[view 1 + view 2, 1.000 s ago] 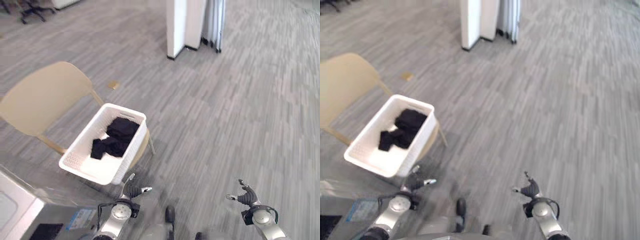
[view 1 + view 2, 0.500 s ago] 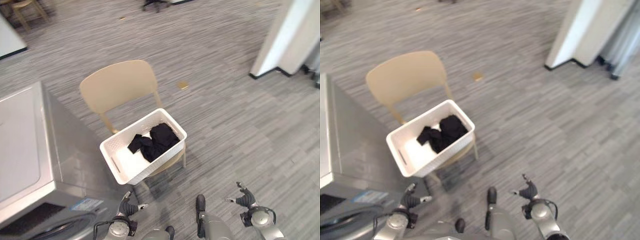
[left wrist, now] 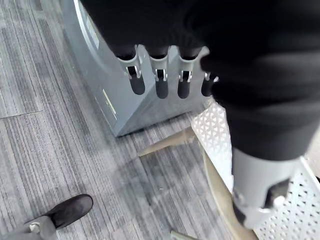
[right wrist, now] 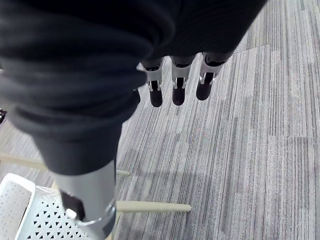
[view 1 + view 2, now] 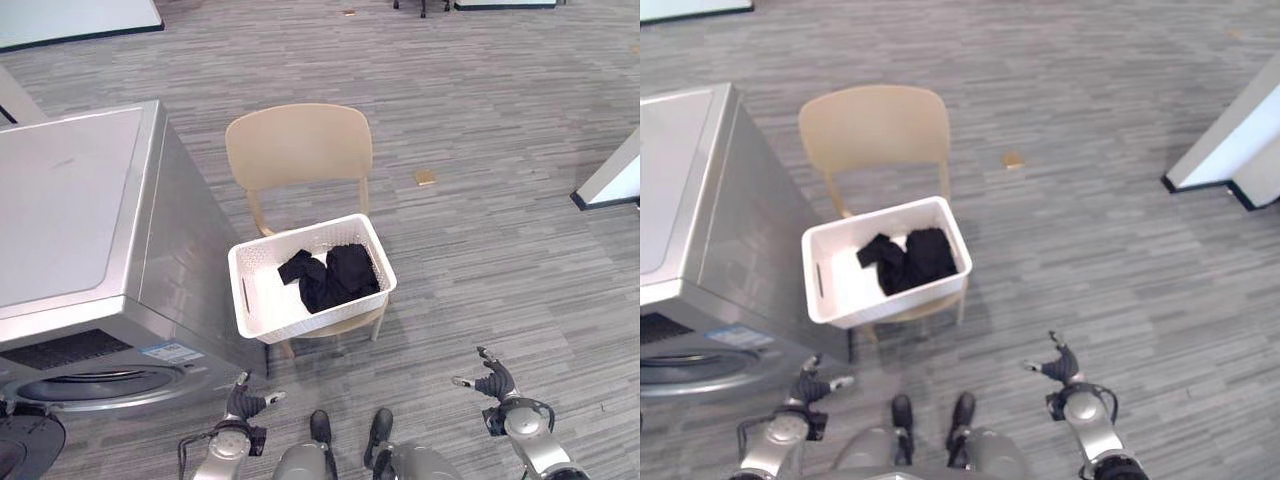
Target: Grab the laundry basket,head to the washer,open it,put in the laundry and shut it.
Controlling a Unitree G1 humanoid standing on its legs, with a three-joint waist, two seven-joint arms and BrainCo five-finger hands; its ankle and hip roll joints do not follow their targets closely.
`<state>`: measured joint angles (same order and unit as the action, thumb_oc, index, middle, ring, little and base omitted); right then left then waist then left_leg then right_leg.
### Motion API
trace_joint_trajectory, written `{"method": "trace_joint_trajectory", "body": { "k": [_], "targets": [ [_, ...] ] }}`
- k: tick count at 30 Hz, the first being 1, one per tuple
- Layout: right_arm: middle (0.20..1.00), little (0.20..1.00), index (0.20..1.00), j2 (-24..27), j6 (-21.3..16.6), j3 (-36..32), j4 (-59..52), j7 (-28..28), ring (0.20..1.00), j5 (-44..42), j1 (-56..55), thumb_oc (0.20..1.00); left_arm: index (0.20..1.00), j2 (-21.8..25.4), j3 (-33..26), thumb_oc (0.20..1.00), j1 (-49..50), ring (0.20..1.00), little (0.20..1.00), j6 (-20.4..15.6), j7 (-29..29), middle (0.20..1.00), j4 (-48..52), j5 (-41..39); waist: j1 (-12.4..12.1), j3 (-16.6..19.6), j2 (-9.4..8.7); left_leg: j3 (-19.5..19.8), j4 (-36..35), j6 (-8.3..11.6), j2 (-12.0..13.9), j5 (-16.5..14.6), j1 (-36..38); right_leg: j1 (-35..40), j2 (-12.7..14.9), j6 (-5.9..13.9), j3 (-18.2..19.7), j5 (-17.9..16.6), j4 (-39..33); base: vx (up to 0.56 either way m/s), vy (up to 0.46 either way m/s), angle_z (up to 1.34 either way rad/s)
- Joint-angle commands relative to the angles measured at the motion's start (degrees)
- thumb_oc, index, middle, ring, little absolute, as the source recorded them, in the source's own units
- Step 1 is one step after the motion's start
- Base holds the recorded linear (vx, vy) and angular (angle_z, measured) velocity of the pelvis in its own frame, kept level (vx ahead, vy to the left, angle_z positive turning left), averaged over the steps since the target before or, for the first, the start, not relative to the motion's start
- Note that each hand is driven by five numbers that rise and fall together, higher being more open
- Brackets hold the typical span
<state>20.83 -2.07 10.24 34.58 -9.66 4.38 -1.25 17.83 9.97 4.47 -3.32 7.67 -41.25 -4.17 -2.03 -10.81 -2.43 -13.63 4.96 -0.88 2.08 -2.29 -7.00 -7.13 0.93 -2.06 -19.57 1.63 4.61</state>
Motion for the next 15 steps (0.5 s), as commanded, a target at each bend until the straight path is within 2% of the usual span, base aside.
{"method": "trace_joint_trajectory", "body": {
  "k": [1, 2, 3, 4, 6, 7, 8, 9, 10, 11, 13, 14, 15],
  "targets": [
    [1.0, 1.0, 1.0, 1.96, -2.1, 0.32, -4.49, 0.02, 1.0, 1.87, 0.09, 1.0, 1.0, 3.03, -2.21, 1.0, 0.94, 1.0, 1.0, -1.5, 1.4, 1.0, 1.74, 1.0, -1.96, 2.85, -1.92, 0.03, 1.34, -1.55, -2.42, -3.01, -0.69, 7.72, 7.14, 8.77, 1.65, 6.17, 6.43, 0.14, 0.145, -0.1],
    [1.0, 1.0, 1.0, 2.02, -2.27, 0.42, -5.13, 0.18, 1.0, 2.04, 0.28, 1.0, 1.0, 3.31, -2.46, 1.0, 0.94, 1.0, 1.0, -1.58, 1.53, 1.0, 1.83, 1.27, -2.07, 2.63, -1.73, -0.42, 0.96, -2.2, -2.34, -1.9, -0.53, 6.37, 7.51, 8.8, 1.06, 4.57, 8.59, 0.08, 0.068, -0.03],
    [1.0, 1.0, 1.0, 2.02, -2.26, 0.45, -5.11, 0.2, 1.0, 2.04, 0.22, 1.0, 1.0, 3.31, -2.45, 1.0, 1.0, 1.0, 1.0, -1.57, 1.53, 1.0, 1.8, 1.27, -2.02, 2.78, -1.88, 0.34, 0.89, -1.9, -2.68, -3.19, 0.09, 6.7, 7.66, 9.34, 1.79, 5.7, 9.06, 0.06, 0.09, 0.1],
    [1.0, 1.0, 1.0, 2.33, -2.51, 0.51, -7.01, 0.27, 1.0, 2.59, 0.52, 1.0, 1.0, 3.7, -2.97, 1.0, 0.86, 1.0, 1.0, -1.71, 1.78, 1.0, 1.92, 1.17, -1.83, 2.25, -1.39, 1.18, 0.33, -2.87, -2.9, -2.18, 0.78, 4.26, 7.99, 9.75, 2.63, 2.56, 13.43, 0.13, 0.065, 0.18],
    [1.0, 1.0, 1.0, 2.88, -2.83, 0.99, -8.95, 0.57, 1.0, 3.52, 0.88, 1.0, 1.0, 3.74, -3.18, 1.0, 0.98, 1.0, 1.0, -1.93, 2.23, 1.0, 1.45, 1.22, -1.44, 1.7, -0.7, 2.81, -0.74, -3.22, -3.22, -2.25, 2.42, 1.56, 7.25, 9.61, 5.34, 2.06, 15.87, 0.09, 0.049, 0.27],
    [1.0, 1.0, 1.0, 2.89, -2.82, 0.99, -8.96, 0.57, 1.0, 3.52, 0.87, 1.0, 1.0, 3.73, -3.19, 1.0, 0.98, 1.0, 1.0, -1.94, 2.23, 1.0, 1.44, 1.23, -1.45, 1.69, -0.71, 2.79, -0.78, -3.22, -3.24, -2.24, 2.46, 1.54, 7.27, 9.61, 5.37, 2.1, 15.95, 0.13, 0.003, 0.35],
    [1.0, 1.0, 1.0, 4.27, -3.02, 1.88, -11.18, 0.62, 1.0, 5.47, 1.72, 1.0, 1.0, 3.61, -3.19, 1.0, 1.21, 1.0, 1.0, -2.22, 2.47, 1.0, 1.52, 1.45, -0.88, 1.11, -0.17, 5.03, -1.9, -3.07, -3.67, -1.87, 3.83, -0.9, 5.43, 9.08, 8.54, 2.67, 14.3, 0.09, -0.008, 0.46],
    [1.0, 1.0, 1.0, 4.28, -3.01, 1.87, -11.18, 0.62, 1.0, 5.47, 1.74, 1.0, 1.0, 3.6, -3.2, 1.0, 1.18, 1.0, 1.0, -2.22, 2.47, 1.0, 1.52, 1.45, -0.88, 1.28, -0.08, 5.03, -1.97, -3.04, -3.56, -1.69, 3.61, -1.0, 5.28, 9.02, 8.5, 2.34, 13.95, 0.17, -0.035, 0.31],
    [1.0, 1.0, 1.0, 6.18, -3.34, 2.93, -13.92, 0.69, 1.0, 7.85, 2.91, 1.0, 1.0, 3.64, -3.02, 1.0, 1.47, 1.0, 1.0, -2.63, 2.58, 1.0, 1.03, 2.04, -0.48, 0.51, 0.14, 6.9, -2.71, -2.75, -4.2, -1.69, 4.76, -2.76, 4.14, 9.08, 11.06, 1.95, 10.79, 0.08, -0.03, 0.41],
    [1.0, 1.0, 1.0, 6.19, -3.33, 2.92, -13.93, 0.69, 1.0, 7.85, 2.94, 1.0, 1.0, 3.63, -3.04, 1.0, 1.44, 1.0, 1.0, -2.64, 2.58, 1.0, 1.02, 2.05, -0.47, 0.68, 0.18, 6.91, -2.76, -2.73, -4.14, -1.51, 4.51, -2.88, 4.06, 9.04, 11.03, 1.63, 10.48, 0.13, -0.055, 0.33],
    [1.0, 1.0, 1.0, 8.96, -3.84, 4.37, -16.49, 0.38, 1.0, 10.92, 5.0, 1.0, 1.0, 3.89, -2.5, 1.0, 0.79, 1.0, 1.0, -2.99, 2.63, 1.0, -0.32, 3.07, 0.1, -0.14, 0.04, 9.13, -3.15, -2.39, -4.99, -1.83, 5.47, -5.18, 2.78, 9.73, 14.16, -0.04, 7.05, 0.11, -0.074, 0.44],
    [1.0, 1.0, 1.0, 11.23, -4.47, 5.92, -18.36, 0.51, 1.0, 13.52, 7.46, 1.0, 1.0, 4.35, -2.09, 1.0, 0.51, 1.0, 1.0, -3.64, 2.47, 1.0, -0.33, 3.77, -0.15, -0.16, -0.59, 10.71, -2.24, -2.18, -5.7, -1.96, 4.91, -4.01, 3.15, 10.07, 14.89, -0.77, 4.41, 0.08, -0.068, 0.48],
    [1.0, 1.0, 1.0, 11.23, -4.51, 6.0, -18.27, 0.47, 1.0, 13.53, 7.57, 1.0, 1.0, 4.31, -2.14, 1.0, 0.48, 1.0, 1.0, -3.65, 2.47, 1.0, -0.36, 3.79, -0.05, -0.21, -0.56, 10.75, -2.17, -2.18, -5.7, -2.0, 4.89, -3.96, 3.15, 10.08, 14.84, -0.77, 4.38, 0.06, -0.098, 0.78]
  ]
}}
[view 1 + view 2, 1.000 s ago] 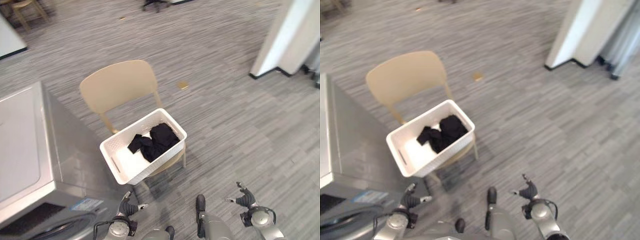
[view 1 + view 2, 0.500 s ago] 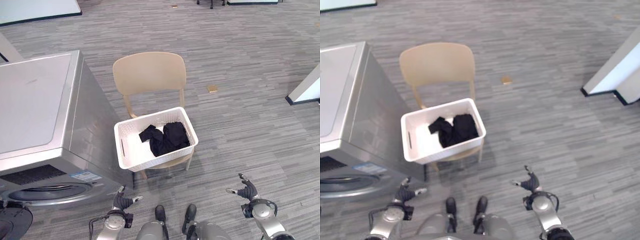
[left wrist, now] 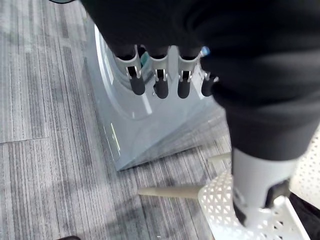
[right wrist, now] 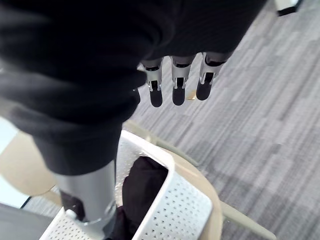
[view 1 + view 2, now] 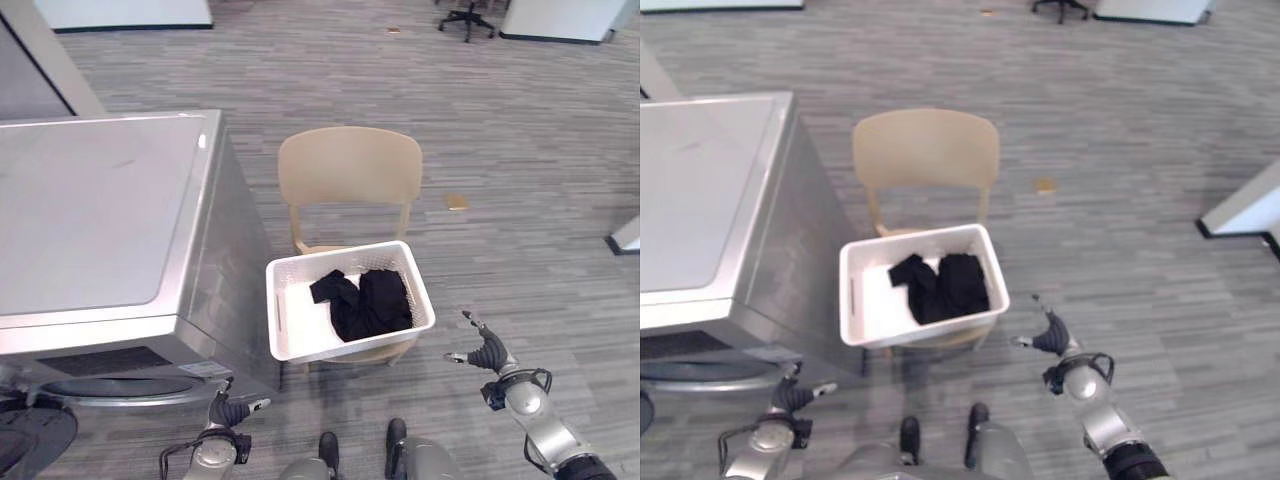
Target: Grab the laundry basket,head to the washer,open it,put in the laundry and shut it.
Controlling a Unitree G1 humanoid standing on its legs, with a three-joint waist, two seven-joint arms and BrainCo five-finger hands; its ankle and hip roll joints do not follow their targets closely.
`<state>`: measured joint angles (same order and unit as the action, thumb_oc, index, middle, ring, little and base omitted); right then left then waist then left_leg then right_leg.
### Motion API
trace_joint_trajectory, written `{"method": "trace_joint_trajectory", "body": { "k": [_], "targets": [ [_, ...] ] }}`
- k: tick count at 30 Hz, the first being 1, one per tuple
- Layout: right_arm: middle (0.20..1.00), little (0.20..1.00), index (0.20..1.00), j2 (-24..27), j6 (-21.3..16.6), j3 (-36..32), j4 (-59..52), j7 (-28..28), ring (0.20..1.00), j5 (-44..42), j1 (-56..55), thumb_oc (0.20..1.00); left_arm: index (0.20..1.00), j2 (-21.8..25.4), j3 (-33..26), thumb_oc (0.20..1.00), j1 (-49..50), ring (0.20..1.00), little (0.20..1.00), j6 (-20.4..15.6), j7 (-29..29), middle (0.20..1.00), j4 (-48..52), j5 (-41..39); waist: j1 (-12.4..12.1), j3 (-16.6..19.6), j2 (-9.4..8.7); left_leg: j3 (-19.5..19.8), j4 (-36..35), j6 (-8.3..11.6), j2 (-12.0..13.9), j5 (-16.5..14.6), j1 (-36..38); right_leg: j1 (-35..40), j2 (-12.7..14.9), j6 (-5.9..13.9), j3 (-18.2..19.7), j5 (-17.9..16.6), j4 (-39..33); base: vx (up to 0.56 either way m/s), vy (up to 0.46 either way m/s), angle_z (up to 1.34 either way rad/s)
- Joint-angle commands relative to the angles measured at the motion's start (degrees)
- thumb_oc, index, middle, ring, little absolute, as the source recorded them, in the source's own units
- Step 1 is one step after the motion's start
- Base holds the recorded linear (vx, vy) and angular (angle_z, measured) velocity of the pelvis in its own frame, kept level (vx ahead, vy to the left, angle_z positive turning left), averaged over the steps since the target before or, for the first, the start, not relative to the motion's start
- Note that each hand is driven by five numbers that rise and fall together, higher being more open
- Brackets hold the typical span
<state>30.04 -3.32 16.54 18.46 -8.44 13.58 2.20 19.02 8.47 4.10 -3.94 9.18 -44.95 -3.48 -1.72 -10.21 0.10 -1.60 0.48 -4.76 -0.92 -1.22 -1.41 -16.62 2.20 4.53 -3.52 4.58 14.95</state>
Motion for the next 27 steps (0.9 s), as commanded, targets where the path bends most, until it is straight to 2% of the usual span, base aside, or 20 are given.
{"method": "trace_joint_trajectory", "body": {
  "k": [1, 5, 6, 9, 10, 11, 12, 20, 27],
  "targets": [
    [1.0, 1.0, 1.0, 4.02, -3.86, 1.64, -2.94, -0.73, 1.0, 6.99, 6.44, 1.0, 1.0, 3.12, -0.5, 1.0, 1.12, 1.0, 1.0, -3.48, 0.97, 1.0, 2.78, 3.49, -1.13, -0.55, -3.4, -0.83, 2.48, 1.84, -2.99, -3.37, -0.97, 6.67, 2.21, 3.22, -1.71, -3.95, -7.57, 0.03, -0.057, 0.89],
    [1.0, 1.0, 1.0, 4.02, -3.89, 1.73, -2.86, -0.76, 1.0, 7.0, 6.54, 1.0, 1.0, 3.08, -0.56, 1.0, 1.12, 1.0, 1.0, -3.5, 0.98, 1.0, 2.77, 3.5, -0.98, -0.59, -3.36, -0.73, 2.5, 1.85, -2.99, -3.38, -0.96, 6.77, 2.22, 3.22, -1.82, -3.97, -7.66, 0.02, -0.053, 0.61],
    [1.0, 1.0, 1.0, 6.24, -3.47, 10.05, 1.8, -0.06, 1.0, 10.93, 15.79, 1.0, 1.0, 3.12, 0.7, 1.0, 0.7, 1.0, 1.0, -3.77, 0.74, 1.0, 0.17, 3.36, -3.93, -0.49, -3.45, 1.22, 2.19, 2.93, -2.72, -2.15, -3.08, 7.73, 2.26, 2.52, -4.04, -4.8, -10.38, 0.01, -0.184, -0.12],
    [1.0, 1.0, 1.0, 6.25, -3.1, 13.47, 5.28, -0.5, 1.0, 11.99, 20.28, 1.0, 1.0, 3.0, 1.38, 1.0, -0.35, 1.0, 1.0, -3.88, 0.86, 1.0, -0.65, 2.97, -4.89, -1.32, -3.59, 2.61, 1.97, 3.37, -2.69, -1.15, -5.11, 7.18, 2.46, 2.31, -5.69, -4.92, -11.06, -0.08, -0.118, 0.39],
    [1.0, 1.0, 1.0, 6.16, -1.8, 19.07, 12.84, -1.94, 1.0, 13.42, 29.31, 1.0, 1.0, 3.33, 4.12, 1.0, -3.11, 1.0, 1.0, -4.41, 1.73, 1.0, -0.91, 1.74, -7.11, -4.01, -3.19, 5.75, 1.53, 4.41, -2.8, 1.5, -10.66, 3.37, 2.95, 1.65, -8.96, -4.99, -11.16, -0.2, -0.111, 0.75],
    [1.0, 1.0, 1.0, 6.09, -1.87, 19.19, 13.06, -2.03, 1.0, 13.41, 29.51, 1.0, 1.0, 3.29, 4.07, 1.0, -3.19, 1.0, 1.0, -4.42, 1.74, 1.0, -0.95, 1.73, -6.96, -3.94, -3.18, 5.84, 1.53, 4.42, -2.82, 1.55, -10.83, 3.23, 2.98, 1.64, -9.06, -4.98, -11.12, -0.23, -0.105, 0.02],
    [1.0, 1.0, 1.0, 6.59, -0.88, 21.54, 18.09, -3.27, 1.0, 14.54, 34.2, 1.0, 1.0, 3.26, 5.25, 1.0, -4.06, 1.0, 1.0, -4.78, 2.39, 1.0, -1.35, 0.94, -8.05, -5.23, -2.91, 7.0, 0.97, 4.78, -2.75, 2.87, -12.96, 1.53, 3.04, 1.29, -10.3, -4.89, -11.05, -0.06, -0.029, 0.26],
    [1.0, 1.0, 1.0, 6.78, 2.47, 25.57, 35.62, -7.63, 1.0, 15.42, 44.0, 1.0, 1.0, 2.53, 8.46, 1.0, -7.0, 1.0, 1.0, -6.3, 4.32, 1.0, -0.59, -2.89, -10.08, -8.66, -1.34, 10.05, -1.39, 6.22, -2.8, 6.09, -19.3, -4.66, 2.84, 0.44, -12.39, -4.7, -10.85, -0.05, -0.02, 0.48],
    [1.0, 1.0, 1.0, 6.35, 5.55, 26.94, 48.53, -8.27, 1.0, 16.19, 49.09, 1.0, 1.0, 3.16, 10.22, 1.0, -10.92, 1.0, 1.0, -6.82, 5.02, 1.0, 1.94, -5.73, -11.89, -11.37, 0.15, 11.55, -1.44, 6.84, -3.11, 7.89, -24.34, -9.7, 2.89, 0.12, -13.45, -4.78, -10.1, -0.04, -0.029, 0.17]
  ]
}}
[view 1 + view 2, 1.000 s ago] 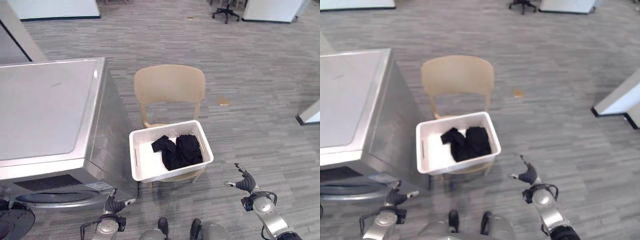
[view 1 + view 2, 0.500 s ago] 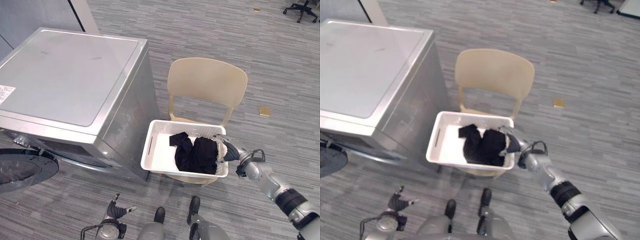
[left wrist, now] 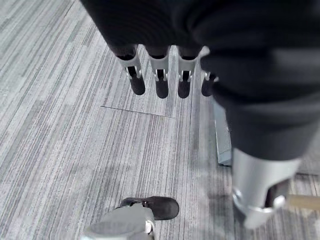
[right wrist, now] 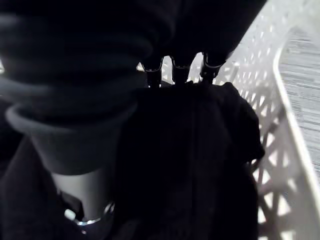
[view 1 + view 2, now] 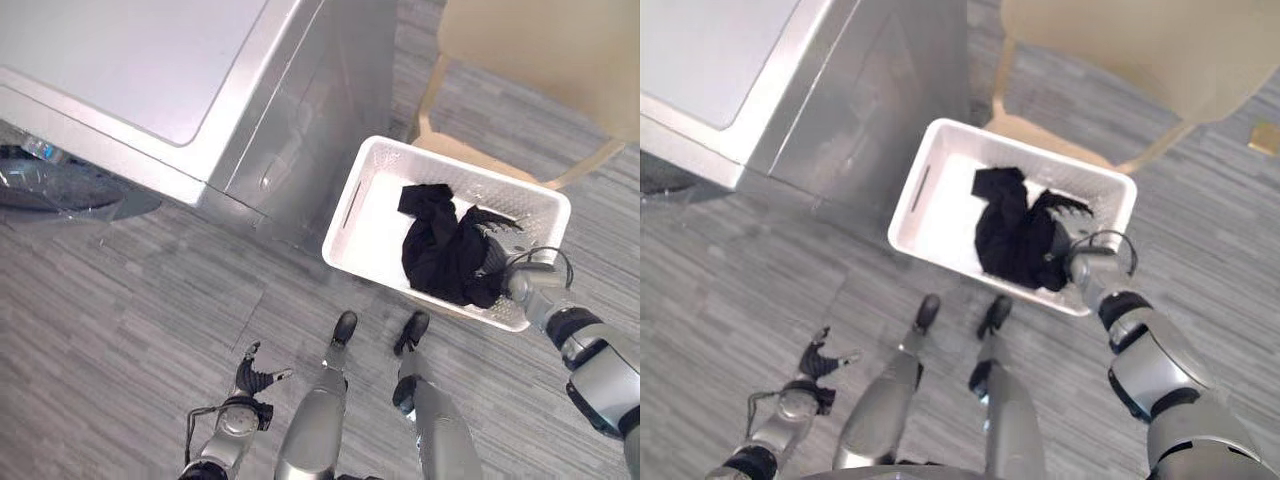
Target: Grab the laundry basket,head to the washer,open it,put in the laundry and shut it.
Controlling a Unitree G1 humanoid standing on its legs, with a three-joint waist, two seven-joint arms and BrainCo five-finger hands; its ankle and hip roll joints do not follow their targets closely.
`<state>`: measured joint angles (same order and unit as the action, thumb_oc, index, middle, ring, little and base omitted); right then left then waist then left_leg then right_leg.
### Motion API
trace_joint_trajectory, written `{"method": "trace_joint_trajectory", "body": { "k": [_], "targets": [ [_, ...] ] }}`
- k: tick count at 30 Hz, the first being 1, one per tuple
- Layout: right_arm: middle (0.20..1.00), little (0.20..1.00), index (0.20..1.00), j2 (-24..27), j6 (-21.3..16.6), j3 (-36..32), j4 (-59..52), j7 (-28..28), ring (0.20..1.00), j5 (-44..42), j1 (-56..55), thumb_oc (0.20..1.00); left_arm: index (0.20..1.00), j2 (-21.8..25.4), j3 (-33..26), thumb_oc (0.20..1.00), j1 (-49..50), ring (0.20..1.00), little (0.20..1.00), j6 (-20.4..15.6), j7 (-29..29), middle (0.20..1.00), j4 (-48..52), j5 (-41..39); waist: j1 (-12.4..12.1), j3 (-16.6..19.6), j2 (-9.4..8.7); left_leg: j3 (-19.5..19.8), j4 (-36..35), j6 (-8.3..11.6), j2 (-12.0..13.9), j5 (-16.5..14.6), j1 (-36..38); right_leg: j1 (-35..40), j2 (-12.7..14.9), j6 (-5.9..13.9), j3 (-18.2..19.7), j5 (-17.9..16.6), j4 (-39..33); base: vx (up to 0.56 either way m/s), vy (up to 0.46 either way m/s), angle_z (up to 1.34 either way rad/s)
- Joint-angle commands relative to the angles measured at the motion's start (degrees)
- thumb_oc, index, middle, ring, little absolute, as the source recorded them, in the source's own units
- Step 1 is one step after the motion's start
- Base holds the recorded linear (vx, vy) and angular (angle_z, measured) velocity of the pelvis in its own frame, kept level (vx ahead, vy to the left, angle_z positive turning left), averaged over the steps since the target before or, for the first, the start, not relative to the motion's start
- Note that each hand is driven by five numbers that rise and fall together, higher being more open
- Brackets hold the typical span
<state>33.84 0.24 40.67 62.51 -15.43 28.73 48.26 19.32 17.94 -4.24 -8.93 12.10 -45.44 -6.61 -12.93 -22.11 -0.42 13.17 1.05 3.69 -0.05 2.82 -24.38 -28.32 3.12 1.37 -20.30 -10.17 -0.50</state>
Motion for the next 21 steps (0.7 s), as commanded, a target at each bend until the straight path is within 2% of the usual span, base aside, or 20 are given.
{"method": "trace_joint_trajectory", "body": {
  "k": [1, 4, 5, 8, 14, 15, 16, 17, 18, 19, 20, 21],
  "targets": [
    [1.0, 1.0, 1.0, 2.51, 2.47, 2.94, 6.25, -1.1, 1.0, 1.12, 3.52, 1.0, 1.0, 2.85, 1.24, 1.0, -3.49, 1.0, 1.0, -1.92, 2.1, 1.0, 2.5, -2.86, -0.85, 0.38, 0.93, -3.03, -2.38, -1.49, -4.03, 4.19, -1.64, 1.59, 1.94, 3.34, 3.14, 9.95, 5.41, -0.02, -0.034, 0.21],
    [1.0, 1.0, 1.0, 1.82, 2.81, 3.15, 7.52, -0.13, 1.0, 0.41, 3.52, 1.0, 1.0, 2.99, 2.12, 1.0, -5.27, 1.0, 1.0, -1.98, 1.7, 1.0, 3.66, -3.18, -1.22, 0.31, 1.5, -2.63, -3.44, -1.05, -4.01, 4.87, -1.74, 1.46, 1.95, 3.43, 2.57, 10.07, 5.1, 0.01, -0.03, 0.16],
    [0.2, 0.2, 0.2, 1.82, 2.81, 3.14, 7.52, -0.13, 0.2, 0.41, 3.51, 0.2, 1.0, 3.0, 2.13, 1.0, -5.27, 1.0, 1.0, -1.98, 1.7, 1.0, 3.66, -3.18, -1.22, 0.31, 1.5, -2.62, -3.46, -1.05, -4.01, 4.88, -1.73, 1.47, 1.94, 3.42, 2.55, 10.07, 5.1, 0.03, -0.04, 0.07],
    [0.2, 0.2, 0.2, 1.08, 2.03, 0.16, 2.29, -0.82, 0.2, -3.67, 1.4, 0.2, 1.0, 2.49, 2.01, 1.0, -5.4, 1.0, 1.0, -2.02, 1.26, 1.0, 3.34, -3.21, -0.45, 1.26, 0.94, -2.56, -4.72, -0.89, -4.33, 5.07, -0.45, 2.44, 1.76, 3.41, 2.85, 10.12, 4.59, 0.06, -0.024, 0.05],
    [0.2, 0.2, 0.2, 0.95, 0.18, -6.71, -15.45, -2.03, 0.2, -8.79, -5.46, 0.2, 1.0, 2.3, 0.0, 1.0, -2.26, 1.0, 1.0, -0.93, 0.7, 1.0, 4.16, -2.09, 1.43, 3.38, -0.83, -3.62, -5.19, -1.42, -4.33, 2.96, 5.01, 7.94, 1.61, 3.71, 4.13, 10.1, 3.4, 0.07, 0.001, 0.0],
    [0.2, 0.2, 0.2, 0.81, -0.56, -8.66, -18.5, -2.19, 0.2, -10.36, -7.04, 0.2, 1.0, 2.35, -0.58, 1.0, -1.5, 1.0, 1.0, -0.76, 0.59, 1.0, 4.85, -1.63, 1.82, 3.74, -1.13, -3.87, -5.23, -1.46, -4.25, 2.58, 6.15, 9.26, 1.57, 3.79, 4.31, 10.06, 3.02, 0.13, 0.023, 0.0],
    [0.2, 0.2, 0.2, -0.1, -2.03, -12.96, -26.35, -2.06, 0.2, -13.93, -11.17, 0.2, 1.0, 1.95, -1.82, 1.0, 0.0, 1.0, 1.0, -0.13, 0.33, 1.0, 5.37, -0.99, 2.68, 4.79, -1.72, -4.43, -5.32, -1.68, -4.12, 1.71, 8.39, 11.67, 1.45, 4.02, 4.82, 10.0, 2.26, 0.1, 0.019, -0.01],
    [0.2, 0.2, 0.2, -0.07, -1.97, -13.04, -26.48, -2.03, 0.2, -13.91, -11.3, 0.2, 1.0, 1.97, -1.77, 1.0, 0.04, 1.0, 1.0, -0.11, 0.33, 1.0, 5.4, -0.99, 2.61, 4.76, -1.72, -4.45, -5.33, -1.68, -4.11, 1.69, 8.48, 11.77, 1.44, 4.02, 4.84, 9.98, 2.22, 0.14, 0.037, -0.09],
    [0.2, 0.2, 0.2, -1.08, -3.55, -16.19, -33.06, -1.51, 0.2, -16.1, -15.66, 0.2, 1.0, 1.82, -2.62, 1.0, 1.76, 1.0, 1.0, 0.46, -0.14, 1.0, 5.74, -0.13, 3.46, 6.04, -2.09, -4.81, -5.58, -1.92, -4.0, 1.14, 10.53, 14.05, 1.46, 4.28, 4.92, 9.9, 1.39, 0.07, 0.022, -0.15],
    [0.2, 0.2, 0.2, -1.08, -3.54, -16.19, -33.08, -1.5, 0.2, -16.09, -15.67, 0.2, 1.0, 1.83, -2.61, 1.0, 1.77, 1.0, 1.0, 0.46, -0.14, 1.0, 5.74, -0.13, 3.48, 6.08, -2.09, -4.78, -5.57, -1.93, -4.01, 1.16, 10.49, 14.02, 1.46, 4.28, 4.9, 9.88, 1.37, 0.16, 0.038, -0.17],
    [0.2, 0.2, 0.2, -2.05, -5.26, -20.37, -40.63, -0.27, 0.2, -19.68, -20.38, 0.2, 1.0, 1.88, -3.91, 1.0, 3.52, 1.0, 1.0, 1.3, -0.57, 1.0, 6.15, 0.85, 4.3, 7.36, -2.4, -5.13, -5.67, -2.2, -4.04, 0.24, 12.97, 16.63, 1.31, 4.46, 5.14, 10.27, 0.86, 0.08, 0.021, -0.14],
    [0.2, 0.2, 0.2, -2.03, -5.2, -20.47, -40.75, -0.23, 0.2, -19.67, -20.49, 0.2, 1.0, 1.9, -3.85, 1.0, 3.53, 1.0, 1.0, 1.32, -0.57, 1.0, 6.18, 0.84, 4.33, 7.46, -2.41, -5.06, -5.73, -2.25, -4.1, 0.46, 12.81, 16.53, 1.37, 4.5, 5.06, 10.07, 0.75, 0.14, 0.035, -0.14]
  ]
}}
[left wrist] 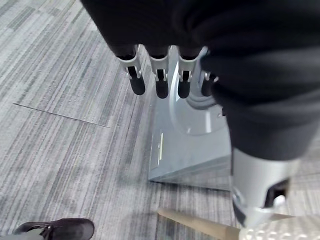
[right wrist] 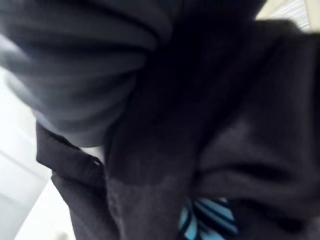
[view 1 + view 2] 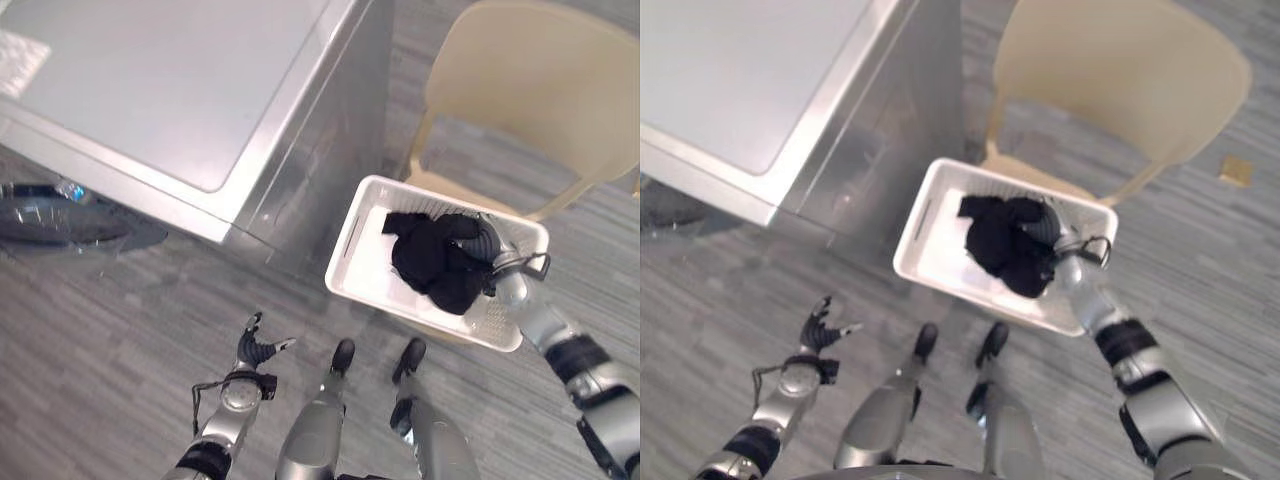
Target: Grab the laundry basket,head to the washer,open it,put in the laundry and shut it.
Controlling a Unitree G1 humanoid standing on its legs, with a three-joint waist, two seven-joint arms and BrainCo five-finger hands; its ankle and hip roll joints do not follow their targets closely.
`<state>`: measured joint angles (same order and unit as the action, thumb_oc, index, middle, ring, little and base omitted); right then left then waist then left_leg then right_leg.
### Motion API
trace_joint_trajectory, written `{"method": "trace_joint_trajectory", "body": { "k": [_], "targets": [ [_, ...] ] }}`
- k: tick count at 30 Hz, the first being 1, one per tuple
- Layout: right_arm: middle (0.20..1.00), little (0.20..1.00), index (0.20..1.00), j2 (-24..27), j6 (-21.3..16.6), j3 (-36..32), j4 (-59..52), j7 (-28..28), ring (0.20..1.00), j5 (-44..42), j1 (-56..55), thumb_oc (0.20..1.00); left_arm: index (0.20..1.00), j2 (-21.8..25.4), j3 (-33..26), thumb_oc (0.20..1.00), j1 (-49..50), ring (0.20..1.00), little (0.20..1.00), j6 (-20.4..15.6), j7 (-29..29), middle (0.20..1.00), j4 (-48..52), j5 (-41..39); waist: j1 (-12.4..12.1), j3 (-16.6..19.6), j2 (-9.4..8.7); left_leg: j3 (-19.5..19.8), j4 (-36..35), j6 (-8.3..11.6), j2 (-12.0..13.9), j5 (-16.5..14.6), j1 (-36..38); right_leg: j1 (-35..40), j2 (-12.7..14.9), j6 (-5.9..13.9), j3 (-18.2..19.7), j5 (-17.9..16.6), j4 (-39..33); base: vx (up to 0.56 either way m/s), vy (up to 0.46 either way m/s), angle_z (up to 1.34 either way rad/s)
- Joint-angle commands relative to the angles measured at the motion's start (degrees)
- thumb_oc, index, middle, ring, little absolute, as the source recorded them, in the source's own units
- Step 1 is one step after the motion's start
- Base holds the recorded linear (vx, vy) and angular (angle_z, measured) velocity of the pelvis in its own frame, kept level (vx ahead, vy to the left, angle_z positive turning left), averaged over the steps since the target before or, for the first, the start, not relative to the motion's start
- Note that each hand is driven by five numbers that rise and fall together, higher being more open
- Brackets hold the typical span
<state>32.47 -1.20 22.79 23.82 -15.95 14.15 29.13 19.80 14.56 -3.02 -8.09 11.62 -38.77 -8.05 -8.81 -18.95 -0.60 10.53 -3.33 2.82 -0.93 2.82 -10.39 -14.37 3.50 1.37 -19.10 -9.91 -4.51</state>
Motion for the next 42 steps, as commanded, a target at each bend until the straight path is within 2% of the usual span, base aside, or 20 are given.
{"method": "trace_joint_trajectory", "body": {
  "k": [1, 3, 7, 10, 14, 15, 18, 19, 20, 21, 22, 25, 27, 28, 29, 30, 31, 32, 36, 42],
  "targets": [
    [0.2, 0.2, 0.2, -1.04, -4.67, -3.99, -5.01, 1.03, 0.2, -6.39, -3.55, 0.2, 1.0, 1.48, -1.19, 1.0, 3.23, 1.0, 1.0, 0.75, -0.43, 1.0, -0.13, 2.79, 0.58, 5.11, -2.27, -2.69, -1.42, -1.46, -3.12, -0.13, 0.1, 3.71, 0.91, 4.56, 4.13, 10.12, 4.6, 0.08, 0.047, -0.12],
    [0.2, 0.2, 0.2, -2.04, -6.72, -7.7, -14.09, 3.94, 0.2, -10.42, -9.05, 0.2, 1.0, 1.42, -2.89, 1.0, 5.02, 1.0, 1.0, 1.7, -1.21, 1.0, -0.15, 3.77, 2.06, 7.69, -2.39, -3.15, -1.63, -1.89, -3.01, -1.0, 2.83, 6.17, 1.05, 4.79, 4.3, 10.3, 4.33, 0.15, 0.1, -0.13],
    [0.2, 0.2, 0.2, -3.65, -8.44, -10.6, -21.65, 7.53, 0.2, -16.71, -13.8, 0.2, 1.0, 1.07, -4.42, 1.0, 7.24, 1.0, 1.0, 2.54, -1.6, 1.0, 0.98, 3.97, 3.11, 9.68, -2.52, -4.49, -1.13, -2.45, -2.93, -2.52, 5.8, 8.72, 0.82, 4.9, 5.56, 10.71, 4.59, 0.06, 0.08, -0.22],
    [0.2, 0.2, 0.2, -6.84, -9.84, -12.2, -29.5, 12.31, 0.2, -25.26, -18.66, 0.2, 1.0, 0.53, -6.45, 1.0, 9.97, 1.0, 1.0, 3.02, -1.86, 1.0, 1.59, 3.55, 3.82, 10.86, -2.6, -7.69, -0.31, -3.12, -2.51, -4.18, 8.77, 10.05, 0.5, 5.55, 7.82, 10.37, 5.34, 0.01, 0.108, -0.32],
    [0.2, 0.2, 0.2, -9.86, -11.6, -11.56, -34.52, 16.13, 0.2, -32.66, -22.51, 0.2, 1.0, 0.99, -7.01, 1.0, 9.82, 1.0, 1.0, 2.8, -1.65, 1.0, 2.79, 3.01, 4.34, 9.05, -2.8, -9.13, 1.43, -3.64, -1.65, -3.77, 7.71, 7.78, 0.12, 6.61, 11.13, 9.75, 10.69, -0.28, -0.007, -0.53],
    [0.2, 0.2, 0.2, -9.82, -12.07, -11.04, -35.82, 16.32, 0.2, -31.97, -22.47, 0.2, 1.0, 1.9, -6.96, 1.0, 8.54, 1.0, 1.0, 2.47, -0.98, 1.0, 3.95, 3.04, 4.46, 7.34, -2.07, -8.83, 3.05, -3.73, -0.41, -1.83, 4.13, 6.47, -1.01, 6.7, 13.42, 12.11, 16.76, -0.62, -0.073, -0.17],
    [0.2, 0.2, 0.2, -9.81, -12.54, -11.11, -35.85, 16.2, 0.2, -30.52, -23.67, 0.2, 1.0, 2.13, -7.0, 1.0, 7.71, 1.0, 1.0, 1.95, -0.22, 1.0, 4.27, 2.94, 3.58, 8.17, -1.4, -7.76, 2.58, -3.07, 0.28, 1.55, 0.36, 8.37, -2.23, 5.86, 16.43, 14.77, 24.37, -0.45, -0.11, 0.62],
    [0.2, 0.2, 0.2, -9.64, -12.27, -11.43, -35.44, 15.49, 0.2, -28.19, -23.71, 0.2, 1.0, 2.27, -6.88, 1.0, 8.6, 1.0, 1.0, 1.3, -0.34, 1.0, 6.73, 2.99, 2.0, 9.69, -1.61, -7.25, 2.03, -2.51, 0.26, 3.56, -2.32, 13.5, -3.48, 5.0, 18.97, 17.97, 20.87, -0.27, -0.131, 0.46],
    [0.2, 0.2, 0.2, -9.71, -12.29, -11.41, -35.42, 15.47, 0.2, -28.17, -23.74, 0.2, 1.0, 2.34, -6.89, 1.0, 8.7, 1.0, 1.0, 1.34, -0.34, 1.0, 6.81, 2.98, 2.06, 9.51, -1.8, -7.26, 1.98, -2.53, 0.07, 3.49, -1.98, 13.96, -3.29, 5.01, 18.94, 18.07, 20.63, -0.37, -0.219, 0.24],
    [0.2, 0.2, 0.2, -9.56, -11.78, -10.31, -33.6, 15.1, 0.2, -27.51, -22.04, 0.2, 1.0, 2.18, -6.77, 1.0, 9.18, 1.0, 1.0, 1.02, -0.03, 1.0, 8.81, 2.28, 0.07, 9.33, -1.69, -6.95, 1.04, 0.09, 0.28, 7.87, -5.73, 17.0, -4.97, 2.67, 20.0, 22.0, 14.01, -0.33, -0.173, 0.36],
    [0.2, 0.2, 0.2, -9.27, -11.7, -10.08, -32.79, 14.55, 0.2, -27.55, -21.16, 0.2, 1.0, 2.25, -6.63, 1.0, 9.31, 1.0, 1.0, 0.81, -0.18, 1.0, 10.12, 2.03, -0.56, 9.49, -1.25, -6.79, 0.07, 0.88, 0.22, 9.12, -7.45, 16.75, -5.65, 1.68, 20.16, 22.64, 11.36, -0.46, -0.233, 0.43],
    [0.2, 0.2, 0.2, -6.56, -11.26, -10.79, -30.53, 12.59, 0.2, -24.45, -18.97, 0.2, 1.0, 2.03, -6.17, 1.0, 9.21, 1.0, 1.0, 0.14, -0.88, 1.0, 14.72, 1.66, -0.16, 7.37, 0.11, -8.4, -0.05, 2.68, -0.15, 8.86, -10.31, 14.79, -6.8, 1.07, 17.76, 21.17, 9.12, -0.42, -0.12, 0.46],
    [0.2, 0.2, 0.2, -5.35, -10.74, -10.85, -29.44, 12.23, 0.2, -23.61, -18.23, 0.2, 1.0, 3.06, -4.99, 1.0, 8.87, 1.0, 1.0, -0.63, -1.59, 1.0, 18.42, 3.31, 1.27, 6.51, -0.03, -14.11, 3.52, 0.92, 0.51, 5.68, -10.33, 13.16, -5.14, 1.69, 14.34, 19.3, 8.4, -0.48, 0.011, 1.23],
    [0.2, 0.2, 0.2, -5.06, -10.47, -11.02, -29.14, 12.42, 0.2, -24.23, -18.54, 0.2, 1.0, 4.61, -3.65, 1.0, 8.48, 1.0, 1.0, -1.42, -2.61, 1.0, 21.75, 5.73, 2.78, 6.89, -0.82, -17.93, 8.17, -0.16, 1.4, 2.42, -8.09, 12.34, -3.11, 2.07, 10.45, 17.3, 6.79, -0.36, 0.003, 1.11],
    [0.2, 0.2, 0.2, -5.07, -10.48, -11.03, -29.14, 12.43, 0.2, -24.23, -18.52, 0.2, 1.0, 4.62, -3.66, 1.0, 8.48, 1.0, 1.0, -1.39, -2.62, 1.0, 21.79, 5.73, 2.81, 6.97, -0.74, -17.85, 8.32, -0.16, 1.49, 2.45, -8.32, 12.24, -3.21, 2.05, 10.39, 17.12, 6.68, -0.35, 0.0, 1.42],
    [0.2, 0.2, 0.2, -4.99, -10.45, -10.66, -29.14, 12.92, 0.2, -24.23, -18.48, 0.2, 1.0, 6.22, -2.34, 1.0, 7.71, 1.0, 1.0, -2.08, -3.35, 1.0, 25.1, 8.2, 4.03, 7.44, -1.68, -17.7, 11.54, -0.36, 1.38, -1.49, -6.03, 11.6, -1.63, 1.99, 8.03, 15.6, 5.78, -0.14, 0.001, 1.46],
    [0.2, 0.2, 0.2, -4.99, -10.45, -10.66, -29.13, 12.92, 0.2, -24.23, -18.47, 0.2, 1.0, 6.22, -2.34, 1.0, 7.72, 1.0, 1.0, -2.08, -3.35, 1.0, 25.1, 8.2, 4.06, 7.49, -1.68, -17.67, 11.54, -0.36, 1.38, -1.47, -6.09, 11.56, -1.64, 1.99, 7.99, 15.58, 5.76, -0.23, 0.037, 1.61],
    [0.2, 0.2, 0.2, -4.86, -10.61, -9.73, -28.63, 13.69, 0.2, -24.55, -18.04, 0.2, 1.0, 8.05, -0.35, 1.0, 5.88, 1.0, 1.0, -3.08, -3.79, 1.0, 28.13, 10.75, 5.37, 8.18, -2.42, -17.79, 12.53, -0.24, 1.96, -5.37, -1.27, 11.41, -0.33, 2.28, 5.92, 14.33, 4.55, -0.1, 0.037, 0.77],
    [0.2, 0.2, 0.2, -5.98, -10.72, -5.85, -27.05, 15.08, 0.2, -25.76, -15.39, 0.2, 1.0, 11.17, 5.38, 1.0, 0.23, 1.0, 1.0, -5.42, -3.12, 1.0, 34.49, 16.63, 6.59, 10.59, -2.11, -15.96, 4.48, -0.06, 1.5, -4.24, 3.91, 12.15, -0.56, 3.16, 4.2, 13.13, 2.92, 0.0, 0.105, 0.53],
    [0.2, 0.2, 0.2, -7.22, -10.45, -1.08, -24.34, 16.47, 0.2, -29.7, -10.88, 0.2, 1.0, 12.93, 10.13, 1.0, -3.98, 1.0, 1.0, -6.64, -4.49, 1.0, 38.56, 16.72, 6.24, 12.48, -3.16, -15.47, 1.12, -0.59, 0.74, -3.36, 6.17, 13.59, -0.52, 3.52, 4.26, 13.02, 2.74, 0.03, 0.078, 0.27]
  ]
}}
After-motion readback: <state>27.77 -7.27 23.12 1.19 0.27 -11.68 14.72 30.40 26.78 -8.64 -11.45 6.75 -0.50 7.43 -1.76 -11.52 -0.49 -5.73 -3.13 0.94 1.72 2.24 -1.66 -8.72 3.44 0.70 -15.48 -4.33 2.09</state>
